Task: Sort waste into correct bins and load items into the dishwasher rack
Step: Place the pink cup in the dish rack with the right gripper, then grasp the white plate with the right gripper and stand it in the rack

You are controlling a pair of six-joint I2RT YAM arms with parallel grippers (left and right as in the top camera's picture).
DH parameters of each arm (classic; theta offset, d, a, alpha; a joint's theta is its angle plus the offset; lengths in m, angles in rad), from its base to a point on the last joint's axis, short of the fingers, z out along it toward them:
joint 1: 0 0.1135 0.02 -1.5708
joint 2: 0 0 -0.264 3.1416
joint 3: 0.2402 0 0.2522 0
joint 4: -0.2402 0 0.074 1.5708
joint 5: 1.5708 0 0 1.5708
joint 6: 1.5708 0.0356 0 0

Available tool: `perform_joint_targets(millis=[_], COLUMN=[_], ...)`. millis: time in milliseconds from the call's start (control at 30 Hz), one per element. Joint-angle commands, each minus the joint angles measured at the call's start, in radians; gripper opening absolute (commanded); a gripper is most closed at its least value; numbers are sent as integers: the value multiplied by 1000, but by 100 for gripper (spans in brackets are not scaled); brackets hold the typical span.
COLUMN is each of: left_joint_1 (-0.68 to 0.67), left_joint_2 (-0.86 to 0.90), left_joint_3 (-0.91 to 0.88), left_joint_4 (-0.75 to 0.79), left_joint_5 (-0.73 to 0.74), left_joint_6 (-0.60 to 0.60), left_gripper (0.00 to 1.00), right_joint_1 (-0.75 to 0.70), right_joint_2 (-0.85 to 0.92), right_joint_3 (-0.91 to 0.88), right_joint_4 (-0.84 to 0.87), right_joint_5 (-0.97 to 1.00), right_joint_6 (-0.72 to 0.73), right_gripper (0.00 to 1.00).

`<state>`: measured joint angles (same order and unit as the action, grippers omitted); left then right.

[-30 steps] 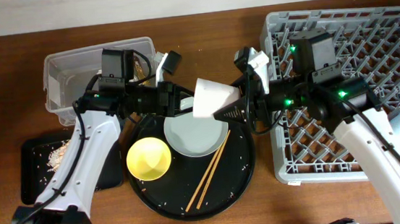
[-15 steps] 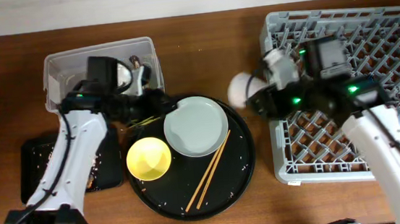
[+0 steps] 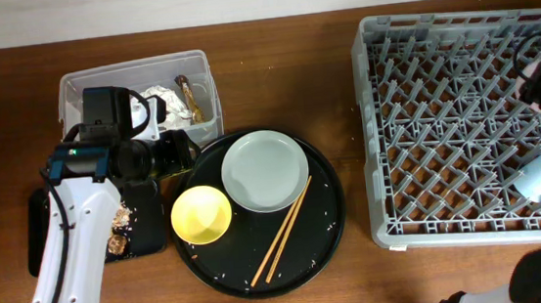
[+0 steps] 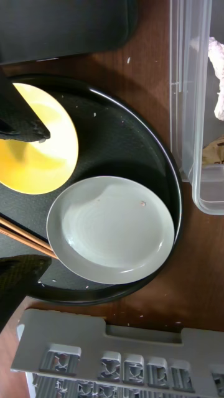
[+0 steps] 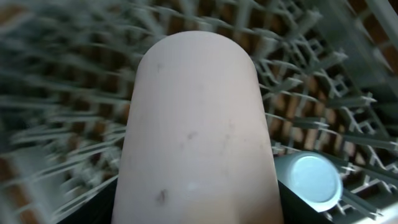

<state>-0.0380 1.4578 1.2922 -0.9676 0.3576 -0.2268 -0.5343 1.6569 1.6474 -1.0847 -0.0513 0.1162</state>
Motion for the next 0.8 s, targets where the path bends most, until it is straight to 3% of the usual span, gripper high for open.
perform_joint_targets(millis=[0, 133, 167, 233, 300, 600, 767], left_joint_1=[2, 2, 2, 2, 2, 2, 2], left_joint_2=[-13, -13, -13, -13, -13, -13, -13], left_joint_3=[5, 5, 5, 5, 5, 5, 4], left_joint_4=[-5, -7, -7, -7, -7, -12, -57], left_joint_5=[-11, -11, -11, -11, -11, -15, -98], left_joint_6=[20, 20, 20, 20, 20, 20, 20], left_gripper=[58, 57, 57, 61, 63, 63, 64], right_joint_1=[-37, -73, -83, -83, -82, -62, 152], right_joint_2=[93, 181, 190, 192, 192, 123, -39], right_joint_3=[19, 19, 19, 19, 19, 21, 21], right_joint_4=[3, 3, 6, 16, 30, -2, -102], right_joint_5=[90, 93, 89, 73, -10, -237, -255], right_joint_6=[50, 63, 62, 61, 61, 42, -7], right_gripper=[45, 51, 69, 92, 99, 95, 95])
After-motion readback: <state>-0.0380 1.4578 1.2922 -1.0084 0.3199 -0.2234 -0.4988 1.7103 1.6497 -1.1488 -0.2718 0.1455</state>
